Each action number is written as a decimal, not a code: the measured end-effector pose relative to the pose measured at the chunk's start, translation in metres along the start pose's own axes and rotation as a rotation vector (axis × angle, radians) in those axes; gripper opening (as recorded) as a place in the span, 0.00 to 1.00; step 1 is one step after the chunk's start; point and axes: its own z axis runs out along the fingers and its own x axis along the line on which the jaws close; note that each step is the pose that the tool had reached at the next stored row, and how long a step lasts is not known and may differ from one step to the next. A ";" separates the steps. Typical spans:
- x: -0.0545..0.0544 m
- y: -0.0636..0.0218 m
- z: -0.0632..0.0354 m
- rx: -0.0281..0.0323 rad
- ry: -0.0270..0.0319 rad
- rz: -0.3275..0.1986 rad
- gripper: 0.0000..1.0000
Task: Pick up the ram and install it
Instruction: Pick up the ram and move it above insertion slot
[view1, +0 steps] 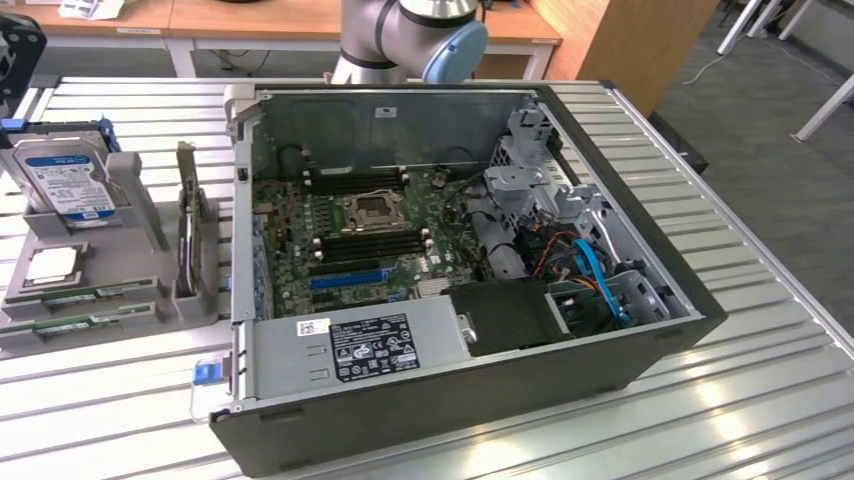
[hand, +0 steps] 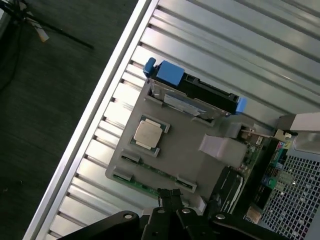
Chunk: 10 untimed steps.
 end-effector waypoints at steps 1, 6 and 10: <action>0.000 0.0000 0.0000 0.0003 0.0007 -0.017 0.10; 0.000 0.0000 0.0000 0.0016 0.0044 -0.105 0.10; 0.000 0.0000 0.0000 0.0026 0.0073 -0.173 0.10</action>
